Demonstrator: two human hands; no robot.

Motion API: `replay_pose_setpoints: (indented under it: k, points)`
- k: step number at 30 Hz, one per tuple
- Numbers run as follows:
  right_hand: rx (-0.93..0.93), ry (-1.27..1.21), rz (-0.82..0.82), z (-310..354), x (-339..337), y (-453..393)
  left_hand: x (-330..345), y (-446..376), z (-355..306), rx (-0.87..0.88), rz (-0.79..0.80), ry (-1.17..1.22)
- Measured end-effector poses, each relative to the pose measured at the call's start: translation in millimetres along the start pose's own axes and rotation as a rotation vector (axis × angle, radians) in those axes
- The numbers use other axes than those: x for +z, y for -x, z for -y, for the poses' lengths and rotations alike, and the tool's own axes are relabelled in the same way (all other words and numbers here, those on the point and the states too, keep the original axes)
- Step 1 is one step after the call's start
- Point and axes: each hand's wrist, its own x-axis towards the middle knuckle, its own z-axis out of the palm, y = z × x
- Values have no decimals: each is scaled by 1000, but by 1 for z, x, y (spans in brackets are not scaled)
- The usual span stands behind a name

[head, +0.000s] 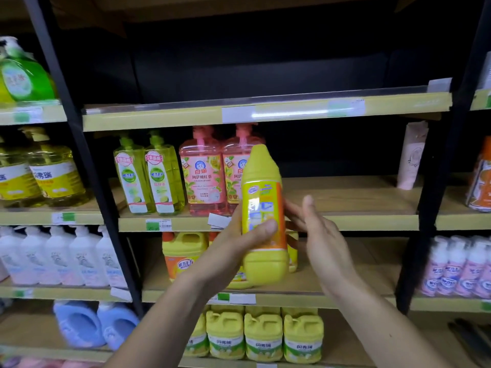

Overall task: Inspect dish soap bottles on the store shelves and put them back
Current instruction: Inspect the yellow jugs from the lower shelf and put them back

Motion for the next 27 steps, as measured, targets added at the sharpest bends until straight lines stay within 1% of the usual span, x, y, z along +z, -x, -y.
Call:
replay_pose_setpoints:
  k: [1,3,4,5,6,8,9,10,12,13,14,16,17,18,20,23,27]
  points:
    - [-20,-16,56,2,-9,0,-3,2,0,-1,1,55]
    - [-62,65,83,1,-23,-8,-11,5,5,2,15,158]
    - [-56,124,91,-3,-27,-14,-14,5,8,-2,43,220]
    - [-1,119,114,-8,-28,-19,-14,5,10,2,81,282]
    - [98,35,172,-13,-26,-21,-12,6,13,17,106,326]
    - [336,-285,338,-23,-21,-25,-11,5,18,34,114,365]
    - [415,-405,345,-26,-19,-27,-14,6,16,19,122,359]
    - [432,-471,332,-29,-21,-30,-19,6,14,15,115,301]
    - [325,-474,282,-35,-28,-36,-34,8,7,58,32,34]
    - [251,-429,247,-38,-32,-39,-38,8,4,68,-12,-88]
    - [176,-369,216,-39,-34,-41,-38,7,2,65,-28,-153]
    - [48,-246,183,-40,-33,-41,-27,0,3,50,-75,-157]
    - [4,-206,173,-42,-31,-40,-20,-5,5,64,-145,-152]
    - [-22,-185,165,-44,-30,-39,-15,-8,10,88,-210,-141]
    - [-60,-149,157,-44,-31,-36,-12,-11,16,129,-260,-96]
    - [-111,-73,164,-44,-35,-35,-16,-8,19,182,-257,-61]
    - [-160,-63,167,-40,-35,-36,-17,-10,19,213,-208,-48]
